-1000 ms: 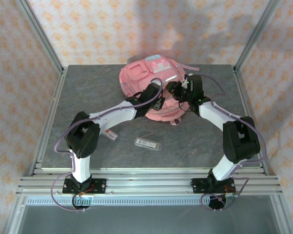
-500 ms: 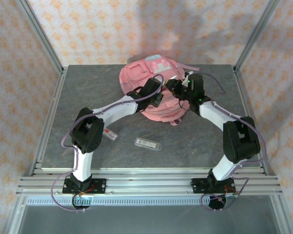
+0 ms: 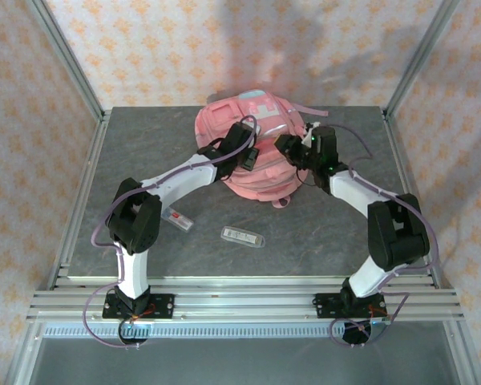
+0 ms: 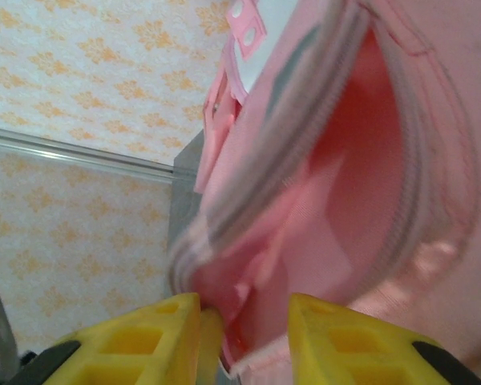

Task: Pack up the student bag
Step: Open the student bag at the top-center of the table, then pick up the loose stationery from the bottom-center of the table.

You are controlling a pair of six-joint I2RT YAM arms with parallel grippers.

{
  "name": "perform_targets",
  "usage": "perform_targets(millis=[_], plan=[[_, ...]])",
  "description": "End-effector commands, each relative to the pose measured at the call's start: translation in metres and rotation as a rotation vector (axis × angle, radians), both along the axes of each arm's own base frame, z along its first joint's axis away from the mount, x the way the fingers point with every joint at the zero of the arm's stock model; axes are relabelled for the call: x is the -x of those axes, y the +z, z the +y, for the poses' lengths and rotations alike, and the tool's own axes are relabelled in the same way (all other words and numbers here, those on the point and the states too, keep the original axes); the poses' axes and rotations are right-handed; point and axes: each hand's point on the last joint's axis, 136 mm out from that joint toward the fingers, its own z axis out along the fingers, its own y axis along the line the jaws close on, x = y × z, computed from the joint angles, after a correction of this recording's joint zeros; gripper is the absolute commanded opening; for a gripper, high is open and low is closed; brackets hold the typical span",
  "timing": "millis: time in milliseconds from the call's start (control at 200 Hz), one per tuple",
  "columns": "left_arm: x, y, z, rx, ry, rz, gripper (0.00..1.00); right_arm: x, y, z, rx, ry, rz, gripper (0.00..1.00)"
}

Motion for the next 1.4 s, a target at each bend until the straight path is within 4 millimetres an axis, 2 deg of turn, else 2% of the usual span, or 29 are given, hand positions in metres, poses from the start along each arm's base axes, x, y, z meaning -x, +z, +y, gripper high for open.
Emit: perform_targets(millis=[0,85,215,415,581,661,841,1081,1301,1397], plan=[[-0.009,0.058,0.014,0.044,0.079,-0.098,0.00,0.020,0.022,-0.001,0.031,0.055,-0.101,0.38],[-0.009,0.071,0.020,0.028,0.094,-0.116,0.00,0.043,0.019,-0.002,0.089,0.105,-0.131,0.55],[-0.010,0.086,0.025,0.018,0.101,-0.139,0.00,0.080,0.002,-0.001,0.208,0.177,-0.136,0.67],[-0.013,0.113,0.031,0.029,0.120,-0.185,0.00,0.135,-0.046,0.015,0.378,0.313,-0.092,0.71],[-0.014,0.129,0.030,0.050,0.117,-0.201,0.00,0.169,-0.071,0.038,0.449,0.428,-0.103,0.71],[-0.014,0.131,0.030,0.050,0.119,-0.202,0.00,0.180,-0.081,0.051,0.455,0.480,-0.113,0.71],[-0.018,0.141,0.034,0.060,0.133,-0.217,0.00,0.198,-0.119,0.071,0.517,0.557,-0.059,0.71],[-0.021,0.134,0.033,0.062,0.135,-0.194,0.00,0.224,-0.150,0.095,0.603,0.681,-0.028,0.71],[-0.022,0.128,0.033,0.070,0.137,-0.182,0.00,0.248,-0.165,0.099,0.771,0.736,-0.034,0.70],[-0.023,0.127,0.031,0.078,0.131,-0.179,0.00,0.249,-0.170,0.096,0.881,0.696,-0.054,0.68]])
